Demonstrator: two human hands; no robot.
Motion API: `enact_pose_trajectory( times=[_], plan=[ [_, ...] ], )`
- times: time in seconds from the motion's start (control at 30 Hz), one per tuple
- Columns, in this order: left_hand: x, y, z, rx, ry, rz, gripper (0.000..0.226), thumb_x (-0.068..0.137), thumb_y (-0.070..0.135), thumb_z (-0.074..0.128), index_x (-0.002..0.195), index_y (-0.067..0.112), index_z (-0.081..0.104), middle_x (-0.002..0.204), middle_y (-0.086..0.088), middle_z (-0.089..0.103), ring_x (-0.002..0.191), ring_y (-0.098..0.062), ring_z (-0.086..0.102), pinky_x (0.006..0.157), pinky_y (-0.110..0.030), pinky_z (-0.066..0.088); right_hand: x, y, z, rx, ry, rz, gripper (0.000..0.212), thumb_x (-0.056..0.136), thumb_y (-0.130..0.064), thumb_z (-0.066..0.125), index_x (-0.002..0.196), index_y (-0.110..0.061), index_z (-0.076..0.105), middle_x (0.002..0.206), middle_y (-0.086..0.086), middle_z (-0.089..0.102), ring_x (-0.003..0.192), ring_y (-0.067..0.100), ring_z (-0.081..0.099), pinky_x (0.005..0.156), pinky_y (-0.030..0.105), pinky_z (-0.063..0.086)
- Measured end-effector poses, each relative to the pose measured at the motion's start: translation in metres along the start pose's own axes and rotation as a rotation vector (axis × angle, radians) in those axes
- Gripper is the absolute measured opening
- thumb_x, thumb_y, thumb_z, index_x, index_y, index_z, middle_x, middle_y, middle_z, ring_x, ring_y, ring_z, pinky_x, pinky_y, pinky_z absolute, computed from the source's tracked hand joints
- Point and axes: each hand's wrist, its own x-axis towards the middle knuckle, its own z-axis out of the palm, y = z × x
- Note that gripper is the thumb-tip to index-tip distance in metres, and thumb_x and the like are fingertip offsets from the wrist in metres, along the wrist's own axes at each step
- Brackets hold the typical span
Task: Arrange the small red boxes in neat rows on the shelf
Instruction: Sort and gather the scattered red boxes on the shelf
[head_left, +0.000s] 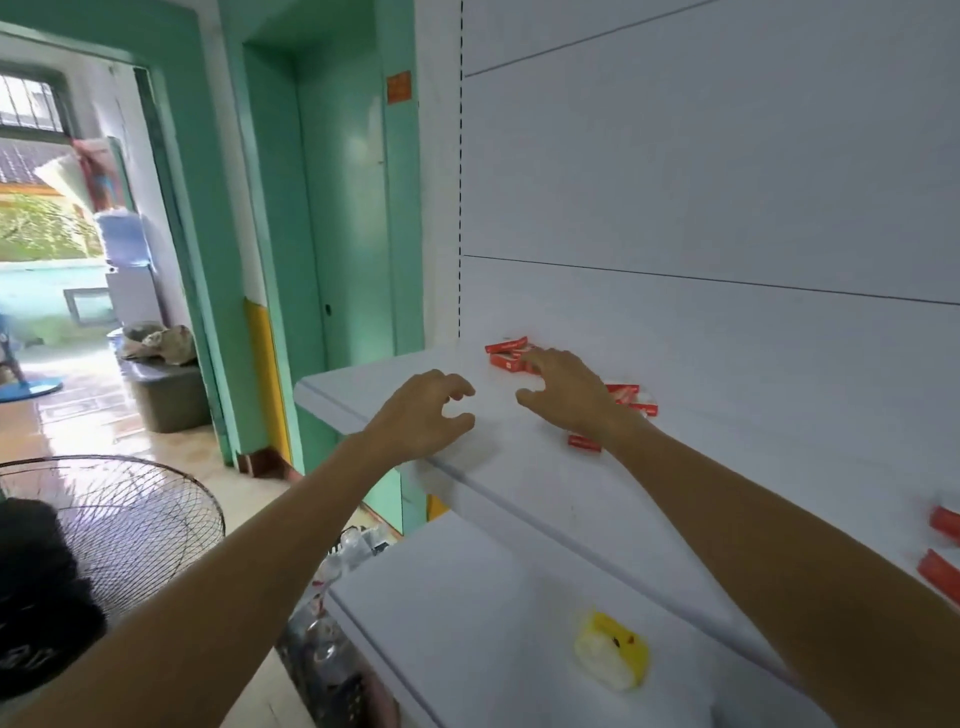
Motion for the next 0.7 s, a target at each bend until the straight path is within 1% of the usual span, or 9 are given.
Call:
enact_pose_trajectory(
  times=[0.1,0.17,0.23,0.37,0.53,0.6,0.7],
  plan=[
    [0.037,-0.017,0.006,-0.009,0.002,0.017,0.035,0.087,0.026,0.058,0.12,0.016,0.055,0.117,-0.005,0.057,0.104,-0.019,0.052,0.091,-0.028,0.04,0.036,0.015,0.001,0.038,0.039,0.037,0.047,0.084,-0.026,0.059,0.128,-0.014,0.048,0.126,0.009,0.054,0.116,0.026,0.049,0.091,0.034,0.04],
    [0.058,-0.031,0.01,-0.032,0.009,0.023,0.034,0.087,0.026,0.058,0.12,0.017,0.055,0.117,-0.005,0.057,0.103,-0.017,0.052,0.088,-0.025,0.038,0.056,0.024,0.002,0.132,0.057,0.084,0.045,0.084,-0.026,0.062,0.125,-0.012,0.05,0.122,0.009,0.056,0.111,0.025,0.052,0.092,0.036,0.043],
    [0.076,-0.046,0.016,-0.043,-0.001,0.028,0.034,0.087,0.026,0.058,0.119,0.017,0.055,0.117,-0.005,0.057,0.103,-0.017,0.052,0.087,-0.024,0.038,0.071,0.033,0.008,0.174,0.047,0.118,0.044,0.084,-0.023,0.062,0.125,-0.011,0.049,0.124,0.009,0.055,0.11,0.023,0.052,0.093,0.035,0.045],
    [0.114,-0.075,0.03,-0.086,-0.022,0.028,0.034,0.086,0.027,0.059,0.119,0.018,0.056,0.117,-0.004,0.055,0.104,-0.017,0.052,0.089,-0.027,0.039,0.102,0.047,0.021,0.083,0.029,0.145,0.045,0.084,-0.022,0.061,0.126,-0.011,0.048,0.127,0.009,0.054,0.114,0.022,0.05,0.097,0.038,0.044],
    [0.177,-0.104,0.049,-0.104,-0.111,0.141,0.034,0.086,0.03,0.059,0.119,0.02,0.056,0.117,-0.005,0.055,0.106,-0.019,0.051,0.089,-0.026,0.038,0.138,0.059,0.037,-0.023,0.042,0.197,0.047,0.084,-0.024,0.06,0.128,-0.013,0.048,0.128,0.008,0.053,0.117,0.022,0.049,0.097,0.037,0.043],
    [0.202,-0.115,0.056,-0.113,-0.131,0.191,0.035,0.086,0.031,0.059,0.119,0.019,0.056,0.118,-0.007,0.055,0.107,-0.021,0.051,0.088,-0.026,0.037,0.148,0.064,0.043,-0.035,0.038,0.239,0.047,0.084,-0.024,0.061,0.128,-0.012,0.048,0.128,0.008,0.053,0.115,0.022,0.05,0.097,0.036,0.043],
    [0.233,-0.13,0.067,-0.15,-0.182,0.255,0.038,0.086,0.03,0.059,0.122,0.018,0.054,0.121,-0.009,0.053,0.111,-0.022,0.05,0.089,-0.026,0.036,0.16,0.069,0.05,-0.008,0.09,0.306,0.043,0.084,-0.021,0.063,0.124,-0.01,0.052,0.124,0.01,0.056,0.109,0.021,0.054,0.094,0.032,0.045]
  ],
)
